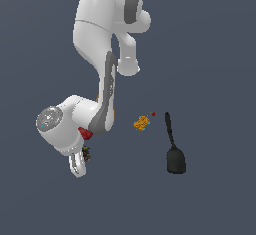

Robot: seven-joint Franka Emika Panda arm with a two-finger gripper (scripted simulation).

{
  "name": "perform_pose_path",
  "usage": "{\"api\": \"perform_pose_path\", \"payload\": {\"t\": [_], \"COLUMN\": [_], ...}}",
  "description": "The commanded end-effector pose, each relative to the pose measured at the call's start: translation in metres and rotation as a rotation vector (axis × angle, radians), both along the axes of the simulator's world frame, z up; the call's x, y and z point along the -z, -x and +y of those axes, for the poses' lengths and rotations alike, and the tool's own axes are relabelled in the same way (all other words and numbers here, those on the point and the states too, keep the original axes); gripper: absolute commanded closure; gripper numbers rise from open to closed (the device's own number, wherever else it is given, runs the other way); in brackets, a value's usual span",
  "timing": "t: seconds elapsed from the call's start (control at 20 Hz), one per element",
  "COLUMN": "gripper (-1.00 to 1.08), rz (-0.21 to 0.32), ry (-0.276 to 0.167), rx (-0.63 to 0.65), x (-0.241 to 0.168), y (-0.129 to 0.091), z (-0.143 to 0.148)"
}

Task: Pick up a designated object from a clutter of objects.

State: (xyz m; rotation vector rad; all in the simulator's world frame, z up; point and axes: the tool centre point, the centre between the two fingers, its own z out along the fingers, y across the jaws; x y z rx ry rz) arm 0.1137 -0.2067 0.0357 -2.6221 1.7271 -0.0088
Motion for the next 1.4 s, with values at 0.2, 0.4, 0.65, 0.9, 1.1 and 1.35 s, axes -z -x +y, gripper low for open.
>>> {"api": "perform_pose_path", "payload": {"t": [0.2, 0.4, 0.65, 0.9, 1.1, 1.35], "gripper": [1.08, 1.08, 1.08, 1.08, 1.08, 1.08], "rz": [-0.002, -0.001, -0.001, -0.001, 0.0, 0.001], "ry": [0.0, -0.001, -0.002, -0.002, -0.003, -0.004], "rx": [0.0, 0.0, 0.0, 0.0, 0.0, 0.0], "x": [-0.015, -0.031, -0.06, -0.096, -0.126, -0.164], "y": [0.007, 0.017, 0.034, 0.055, 0.072, 0.094], "z": [0.005, 0.011, 0.022, 0.035, 0.046, 0.059]}}
